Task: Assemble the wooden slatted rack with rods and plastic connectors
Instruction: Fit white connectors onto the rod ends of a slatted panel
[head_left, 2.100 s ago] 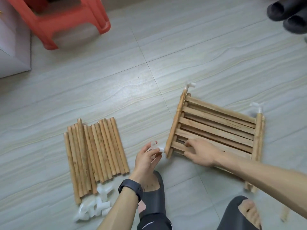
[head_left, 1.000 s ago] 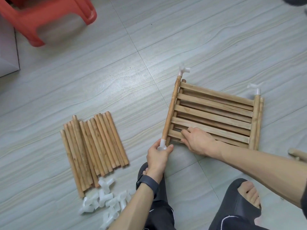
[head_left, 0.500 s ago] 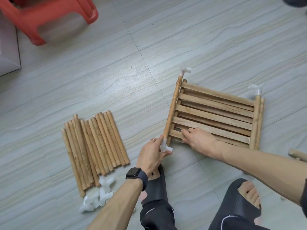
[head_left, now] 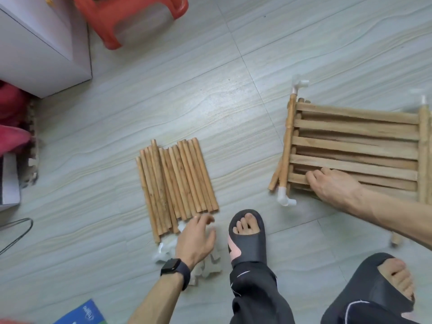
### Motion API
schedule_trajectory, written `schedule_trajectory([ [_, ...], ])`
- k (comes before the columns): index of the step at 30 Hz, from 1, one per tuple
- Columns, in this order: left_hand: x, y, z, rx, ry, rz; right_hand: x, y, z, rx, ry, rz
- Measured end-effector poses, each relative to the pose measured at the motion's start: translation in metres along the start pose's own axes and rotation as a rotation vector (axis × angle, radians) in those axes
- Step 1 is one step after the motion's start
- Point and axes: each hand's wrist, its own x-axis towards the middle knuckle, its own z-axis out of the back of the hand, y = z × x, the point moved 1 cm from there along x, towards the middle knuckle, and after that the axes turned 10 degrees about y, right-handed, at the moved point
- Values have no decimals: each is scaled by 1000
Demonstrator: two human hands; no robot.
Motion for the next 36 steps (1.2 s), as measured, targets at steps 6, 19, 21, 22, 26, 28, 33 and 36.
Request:
schedule_trajectory([
  [6,-8,4,-28,338,341,37,3,-23,13,37,113,-77],
  [19,63,-178,89,-589,135,-155,-77,-24,52,1525,-308,-87],
  [21,67,-233,100,-658,200,-214,-93,-15,51,1843,-399,-15],
  [22,70,-256,100,-664,255,-236,-98,-11,49,1944,-453,-2],
  [26,82,-321,91,-549,447,-292,-104,-16,27,2075,-756,-200],
  [28,90,-341,86,-520,524,-280,-107,-25,13,2102,-850,-320],
  [33,110,-369,71,-490,614,-273,-106,-39,-20,2578,-892,-345],
  [36,120,-376,43,-402,485,-325,-104,-43,-39,2750,-908,-376],
])
